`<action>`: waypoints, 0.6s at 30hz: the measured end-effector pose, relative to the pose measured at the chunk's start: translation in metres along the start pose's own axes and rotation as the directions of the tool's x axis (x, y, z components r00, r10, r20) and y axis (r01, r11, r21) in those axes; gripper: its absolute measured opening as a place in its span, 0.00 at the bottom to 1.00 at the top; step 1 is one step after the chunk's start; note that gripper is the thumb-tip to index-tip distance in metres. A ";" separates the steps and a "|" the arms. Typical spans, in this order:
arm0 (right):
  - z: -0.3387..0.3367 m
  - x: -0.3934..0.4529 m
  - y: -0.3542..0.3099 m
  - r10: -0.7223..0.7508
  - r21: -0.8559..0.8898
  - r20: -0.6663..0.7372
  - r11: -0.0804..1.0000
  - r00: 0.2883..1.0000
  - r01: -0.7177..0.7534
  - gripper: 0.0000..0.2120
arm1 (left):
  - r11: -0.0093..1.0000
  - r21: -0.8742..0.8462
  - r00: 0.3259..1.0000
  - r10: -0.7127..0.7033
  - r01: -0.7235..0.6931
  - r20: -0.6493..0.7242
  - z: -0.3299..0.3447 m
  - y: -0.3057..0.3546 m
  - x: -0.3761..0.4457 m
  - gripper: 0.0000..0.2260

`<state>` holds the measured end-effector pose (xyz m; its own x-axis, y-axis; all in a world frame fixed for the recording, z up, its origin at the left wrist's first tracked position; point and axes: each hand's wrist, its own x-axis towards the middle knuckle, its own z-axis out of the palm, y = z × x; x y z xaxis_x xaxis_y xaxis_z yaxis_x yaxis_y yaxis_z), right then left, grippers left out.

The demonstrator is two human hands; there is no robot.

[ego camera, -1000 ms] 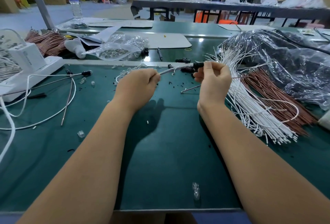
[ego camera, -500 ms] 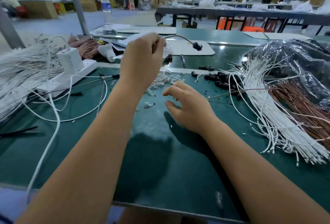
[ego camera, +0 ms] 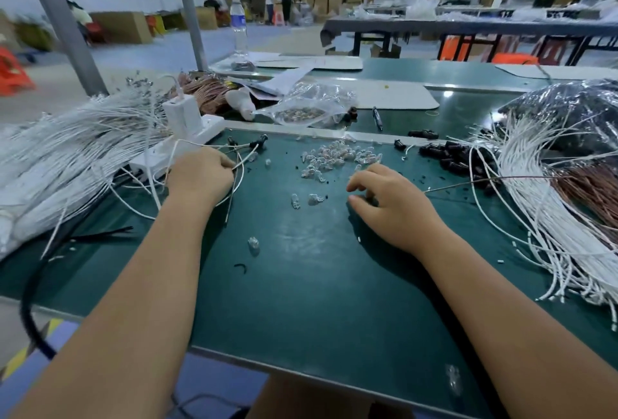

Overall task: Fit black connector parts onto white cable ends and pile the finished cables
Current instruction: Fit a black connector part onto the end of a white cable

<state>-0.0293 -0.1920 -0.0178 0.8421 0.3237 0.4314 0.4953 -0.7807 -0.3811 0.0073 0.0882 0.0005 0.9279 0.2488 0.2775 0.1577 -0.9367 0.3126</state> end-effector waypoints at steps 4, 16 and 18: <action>-0.002 0.001 0.002 0.059 0.051 0.016 0.997 0.998 -0.059 0.04 | 0.971 0.023 0.956 0.239 -0.239 -0.171 -0.017 0.032 -0.003 0.12; -0.028 -0.001 0.031 0.598 0.716 -0.145 0.614 0.788 -0.333 0.09 | 0.126 -0.791 -0.091 0.970 -0.599 0.223 -0.007 0.168 -0.163 0.12; -0.027 0.000 0.031 0.588 0.709 -0.145 0.622 0.796 -0.331 0.10 | 0.113 -0.806 -0.051 0.983 -0.581 0.175 0.001 0.163 -0.164 0.10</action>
<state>-0.0199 -0.2309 -0.0078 0.9304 -0.2791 0.2375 0.1810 -0.2137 -0.9600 -0.1191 -0.1059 0.0054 0.1665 -0.9769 0.1342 -0.7934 -0.0519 0.6065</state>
